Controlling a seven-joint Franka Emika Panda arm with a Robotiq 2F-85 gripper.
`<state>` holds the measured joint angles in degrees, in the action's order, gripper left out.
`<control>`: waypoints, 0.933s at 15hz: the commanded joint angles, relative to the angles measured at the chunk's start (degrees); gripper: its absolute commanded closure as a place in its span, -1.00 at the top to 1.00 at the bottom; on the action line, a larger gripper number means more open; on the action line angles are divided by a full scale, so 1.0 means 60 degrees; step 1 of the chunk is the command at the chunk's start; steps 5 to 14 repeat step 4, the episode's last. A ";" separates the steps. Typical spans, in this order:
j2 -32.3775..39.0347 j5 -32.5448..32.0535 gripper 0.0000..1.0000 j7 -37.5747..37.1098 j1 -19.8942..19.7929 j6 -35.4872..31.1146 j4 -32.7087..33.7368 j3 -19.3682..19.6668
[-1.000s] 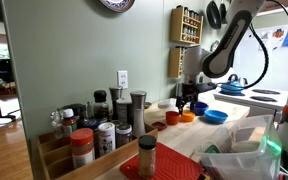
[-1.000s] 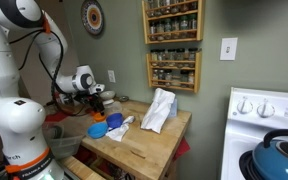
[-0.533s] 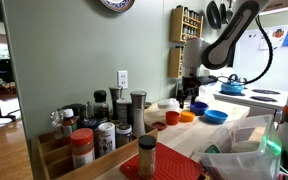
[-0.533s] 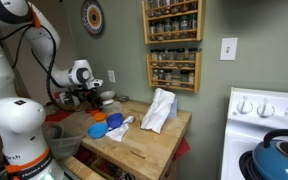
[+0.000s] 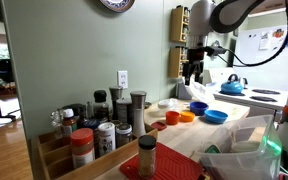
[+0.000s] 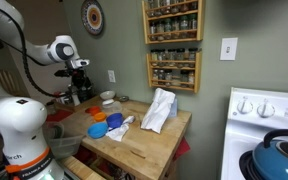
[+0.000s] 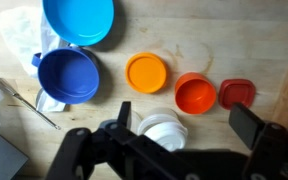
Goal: Move the orange bowl to the right then put the orange lid on top of the bowl
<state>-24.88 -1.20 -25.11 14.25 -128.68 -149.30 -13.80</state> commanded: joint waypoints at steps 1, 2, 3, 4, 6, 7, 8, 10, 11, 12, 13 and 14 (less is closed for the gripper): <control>-0.0224 0.0176 1.00 0.0141 -0.0227 0.0121 0.0068 -0.0253; -0.0307 0.0171 1.00 0.0137 -0.0251 0.0122 0.0064 -0.0290; -0.0290 0.0164 1.00 0.0132 -0.0271 0.0122 0.0058 -0.0314; -0.0216 0.0159 1.00 0.0127 -0.0289 0.0117 0.0059 -0.0314; -0.0216 0.0159 1.00 0.0127 -0.0289 0.0117 0.0059 -0.0314; -0.0216 0.0159 1.00 0.0127 -0.0289 0.0117 0.0059 -0.0314; -0.0216 0.0159 1.00 0.0127 -0.0289 0.0117 0.0059 -0.0314; -0.0216 0.0159 1.00 0.0127 -0.0289 0.0117 0.0059 -0.0314; -0.0216 0.0159 1.00 0.0127 -0.0289 0.0117 0.0059 -0.0314; -0.0216 0.0159 1.00 0.0127 -0.0289 0.0117 0.0059 -0.0314; -0.0216 0.0159 1.00 0.0127 -0.0289 0.0117 0.0059 -0.0314; -0.0216 0.0159 1.00 0.0127 -0.0289 0.0117 0.0059 -0.0314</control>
